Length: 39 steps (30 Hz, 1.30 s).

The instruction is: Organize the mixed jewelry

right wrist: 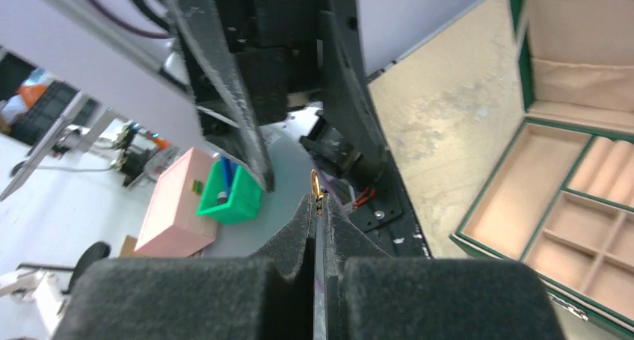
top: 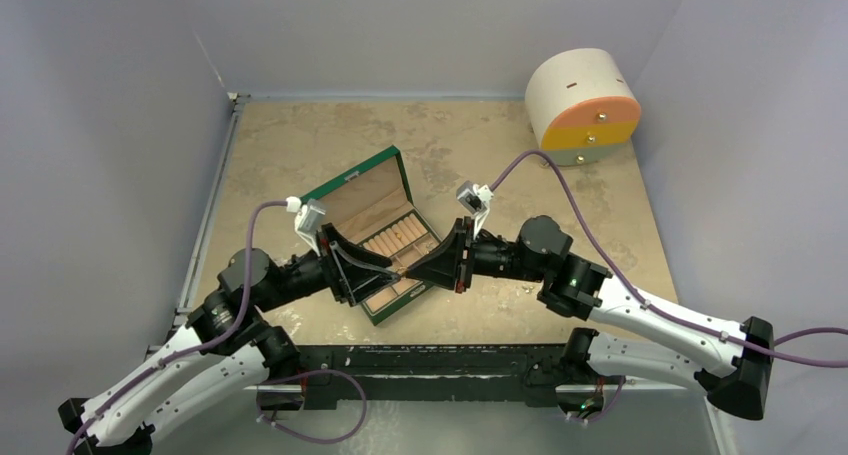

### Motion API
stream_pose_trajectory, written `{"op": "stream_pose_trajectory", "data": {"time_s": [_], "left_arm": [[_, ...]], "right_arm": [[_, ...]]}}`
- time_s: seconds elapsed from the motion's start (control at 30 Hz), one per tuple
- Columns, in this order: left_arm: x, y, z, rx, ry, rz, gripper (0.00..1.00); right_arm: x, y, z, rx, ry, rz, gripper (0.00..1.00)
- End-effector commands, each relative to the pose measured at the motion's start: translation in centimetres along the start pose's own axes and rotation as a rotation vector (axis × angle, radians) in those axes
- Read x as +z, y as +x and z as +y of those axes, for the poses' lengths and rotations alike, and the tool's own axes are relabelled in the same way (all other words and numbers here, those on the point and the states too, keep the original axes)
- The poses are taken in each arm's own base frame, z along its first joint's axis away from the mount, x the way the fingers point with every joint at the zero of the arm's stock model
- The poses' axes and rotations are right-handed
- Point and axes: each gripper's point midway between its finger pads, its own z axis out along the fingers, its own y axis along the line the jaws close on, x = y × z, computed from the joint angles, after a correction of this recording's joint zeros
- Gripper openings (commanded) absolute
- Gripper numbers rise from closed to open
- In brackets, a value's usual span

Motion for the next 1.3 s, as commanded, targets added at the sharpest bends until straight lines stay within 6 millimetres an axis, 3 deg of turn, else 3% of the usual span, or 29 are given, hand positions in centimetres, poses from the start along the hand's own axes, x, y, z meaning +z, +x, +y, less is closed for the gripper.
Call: {"op": "stream_pose_trajectory", "data": {"time_s": [0.0,0.13,0.33,0.57,0.8,1.07,1.27], "left_arm": [[-1.4,-3.4,0.5,0.085,-0.122,-0.108,0.6],[-3.0,-4.5,2.6,0.151,-0.287,-0.124,0.69],[-6.0,-6.6,6.4,0.239,-0.574,-0.165,0.78],[-8.4,-7.4,9.5,0.3,-0.777,-0.193,0.82],[-8.8,-7.4,10.1,0.311,-0.8,-0.213,0.82],[-9.3,-7.4,10.4,0.303,-0.819,-0.235,0.83],[-9.5,-7.6,10.4,0.3,-0.822,-0.245,0.83]], "right_arm": [[-0.1,-2.4,-1.3,-0.05,0.131,-0.046,0.0],[-0.3,-3.0,-5.0,-0.106,0.343,-0.028,0.0],[-1.0,-2.3,-12.7,-0.221,0.722,0.087,0.0],[0.3,-1.3,-18.8,-0.355,0.941,0.229,0.0],[2.6,0.8,-22.4,-0.398,0.983,0.334,0.0],[6.0,2.2,-24.1,-0.37,0.943,0.35,0.0],[7.5,2.9,-25.2,-0.355,0.94,0.362,0.0]]}}
